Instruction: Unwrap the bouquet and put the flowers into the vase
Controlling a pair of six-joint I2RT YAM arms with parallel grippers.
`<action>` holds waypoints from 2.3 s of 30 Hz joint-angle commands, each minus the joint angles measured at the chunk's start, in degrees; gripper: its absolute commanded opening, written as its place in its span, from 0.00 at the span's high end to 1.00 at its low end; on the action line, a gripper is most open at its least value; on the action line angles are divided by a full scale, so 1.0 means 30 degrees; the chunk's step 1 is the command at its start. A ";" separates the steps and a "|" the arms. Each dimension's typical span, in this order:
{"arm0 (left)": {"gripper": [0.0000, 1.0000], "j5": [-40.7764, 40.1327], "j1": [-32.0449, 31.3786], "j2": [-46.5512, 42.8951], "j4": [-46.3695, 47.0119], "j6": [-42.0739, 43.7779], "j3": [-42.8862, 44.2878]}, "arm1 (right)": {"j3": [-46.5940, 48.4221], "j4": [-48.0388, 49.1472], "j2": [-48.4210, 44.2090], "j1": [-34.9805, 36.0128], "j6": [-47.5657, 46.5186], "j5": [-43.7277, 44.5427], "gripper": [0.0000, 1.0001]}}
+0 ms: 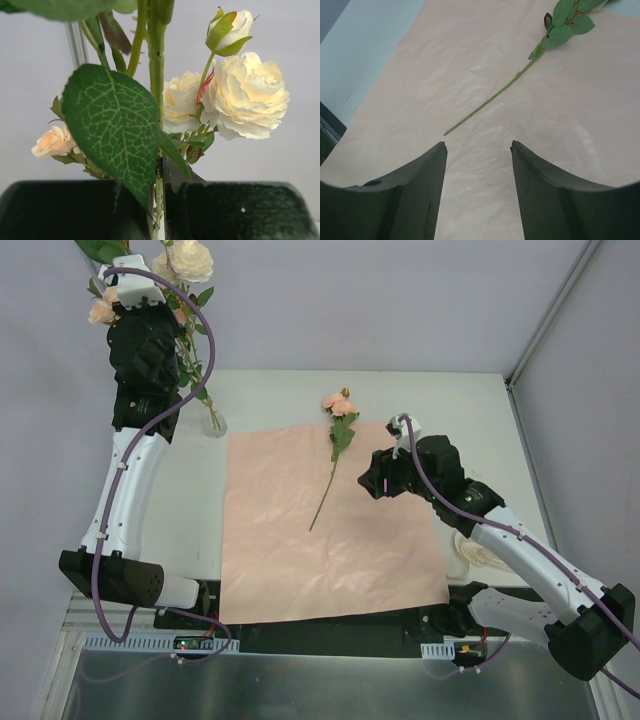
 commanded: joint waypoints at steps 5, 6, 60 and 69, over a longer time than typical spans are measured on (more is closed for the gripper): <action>1.00 0.0972 0.0210 0.0062 -0.0101 0.1031 0.1356 | 0.0843 0.0202 0.0043 0.0003 -0.0031 0.0063 0.43; 1.00 0.0972 0.0210 0.0121 -0.0101 0.1118 0.1444 | 0.0843 0.0231 0.0015 0.0003 -0.0001 0.0092 0.43; 1.00 0.1090 0.1089 0.1879 -0.0745 -0.0522 0.3436 | 0.0813 0.0231 -0.0015 0.0003 0.0058 0.0092 0.43; 1.00 0.1031 0.1089 0.2202 -0.0979 -0.0461 0.3379 | 0.0872 0.0172 0.0160 0.0003 0.0116 0.0064 0.43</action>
